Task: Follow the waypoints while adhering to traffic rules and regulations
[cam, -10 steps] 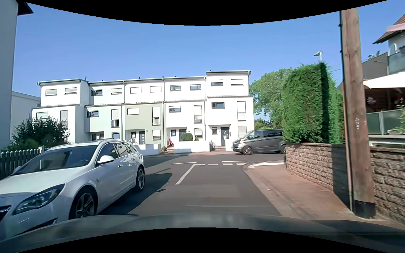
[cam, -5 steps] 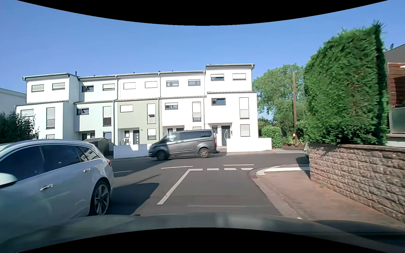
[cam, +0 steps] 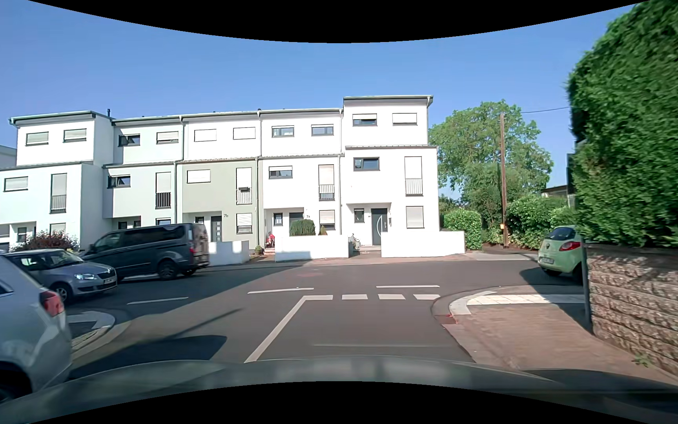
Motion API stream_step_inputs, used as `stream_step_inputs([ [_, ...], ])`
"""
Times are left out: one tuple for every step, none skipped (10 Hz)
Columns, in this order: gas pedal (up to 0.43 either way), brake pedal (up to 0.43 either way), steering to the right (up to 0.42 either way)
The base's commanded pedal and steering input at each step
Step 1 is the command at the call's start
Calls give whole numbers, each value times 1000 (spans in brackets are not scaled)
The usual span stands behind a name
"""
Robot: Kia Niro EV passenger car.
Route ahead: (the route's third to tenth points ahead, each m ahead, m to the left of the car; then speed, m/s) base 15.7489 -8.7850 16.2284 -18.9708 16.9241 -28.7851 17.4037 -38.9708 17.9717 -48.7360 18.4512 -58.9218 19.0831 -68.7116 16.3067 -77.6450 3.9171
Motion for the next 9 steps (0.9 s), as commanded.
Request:
stream_step_inputs([
  [0,171,1],
  [0,177,1],
  [0,177,4],
  [0,189,8],
  [0,189,9],
  [0,207,9],
  [0,207,8],
  [0,213,8],
  [0,213,8],
])
